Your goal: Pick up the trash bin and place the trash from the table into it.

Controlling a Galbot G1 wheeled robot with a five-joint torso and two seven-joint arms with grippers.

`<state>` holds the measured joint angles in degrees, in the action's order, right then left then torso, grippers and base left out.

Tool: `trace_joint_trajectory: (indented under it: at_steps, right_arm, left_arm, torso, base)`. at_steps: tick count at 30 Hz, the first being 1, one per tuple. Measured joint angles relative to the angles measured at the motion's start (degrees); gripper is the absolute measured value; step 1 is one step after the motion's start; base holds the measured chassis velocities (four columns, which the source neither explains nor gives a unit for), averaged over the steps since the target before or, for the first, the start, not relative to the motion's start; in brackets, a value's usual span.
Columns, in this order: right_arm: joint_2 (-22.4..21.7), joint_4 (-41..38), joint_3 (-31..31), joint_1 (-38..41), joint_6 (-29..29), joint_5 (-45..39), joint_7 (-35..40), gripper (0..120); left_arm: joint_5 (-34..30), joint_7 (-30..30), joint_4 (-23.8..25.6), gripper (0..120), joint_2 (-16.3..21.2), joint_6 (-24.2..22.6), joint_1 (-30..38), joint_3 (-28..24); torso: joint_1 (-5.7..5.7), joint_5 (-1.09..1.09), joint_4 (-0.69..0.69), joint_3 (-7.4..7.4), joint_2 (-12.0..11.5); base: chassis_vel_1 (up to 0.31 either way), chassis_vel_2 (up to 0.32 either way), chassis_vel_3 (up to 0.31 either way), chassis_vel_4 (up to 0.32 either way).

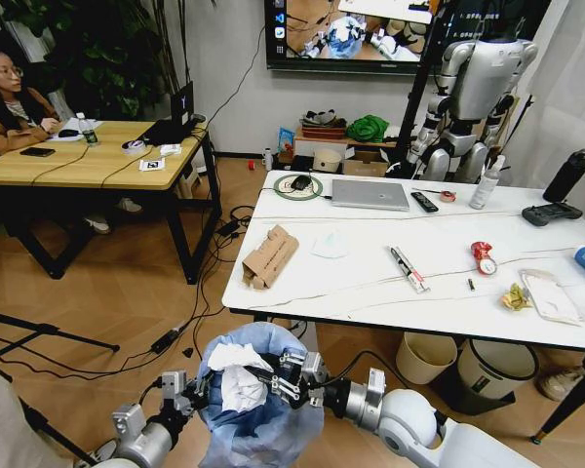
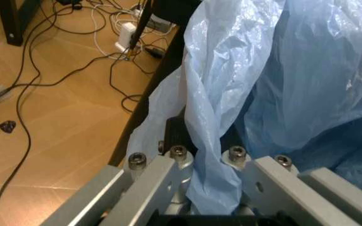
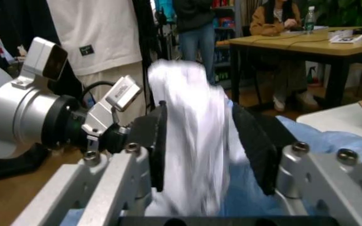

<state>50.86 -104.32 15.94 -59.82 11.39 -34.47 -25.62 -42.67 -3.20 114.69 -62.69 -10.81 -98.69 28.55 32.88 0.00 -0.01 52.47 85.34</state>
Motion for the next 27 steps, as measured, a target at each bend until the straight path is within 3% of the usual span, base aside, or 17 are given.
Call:
trace_joint_trajectory:
  at_steps: [5,8,10,11,15,23,27]
  right_arm:
    - [-1.0,0.0,-1.7,-1.5,0.1,1.3,-0.5,63]
    - [-1.3,-0.2,-2.6,-2.3,0.1,1.5,-0.7,69]
    - [-1.4,-1.1,-4.4,-3.7,0.1,1.5,-0.8,81]
    - [-1.4,-1.1,-4.4,-3.7,0.1,1.5,-0.8,81]
    - [-1.3,-3.2,-8.3,-5.8,-0.3,1.5,4.1,97]
    - [0.2,-5.7,-19.1,-8.2,-5.4,-0.5,10.8,100]
    - [1.5,-3.4,-25.2,-7.9,-4.8,-3.0,13.1,100]
  left_arm:
    - [0.0,0.0,0.0,0,-0.2,0.0,-0.1,0.1]
    - [0.0,0.1,0.2,0,-0.3,0.0,-0.2,0.1]
    - [0.2,0.1,0.4,0,-0.4,0.0,-0.6,0.2]
    - [0.2,0.1,0.4,0,-0.4,0.0,-0.6,0.2]
    - [1.0,0.0,1.0,0,-0.6,0.0,-1.8,0.8]
    - [2.7,-0.8,2.4,0,-1.1,0.5,-4.6,2.6]
    - [3.8,-1.3,3.0,0,-1.6,1.1,-6.6,3.7]
  torso:
    - [0.0,0.0,0.0,0.0,0.0]
    - [0.0,0.0,0.0,0.0,0.0]
    - [0.0,0.01,-0.01,0.0,0.0]
    - [0.0,0.01,-0.01,0.0,0.0]
    - [0.0,0.01,0.01,0.0,0.0]
    - [0.0,0.0,0.0,0.0,0.0]
    - [0.0,0.02,0.01,0.0,0.0]
  base:
    - [0.0,0.0,0.0,0.0]
    - [0.0,0.0,0.0,0.0]
    - [0.0,0.0,0.0,0.0]
    - [0.0,0.0,0.0,0.0]
    - [0.0,0.0,0.0,0.0]
    - [0.0,0.0,0.0,0.0]
    - [0.0,0.0,0.0,0.0]
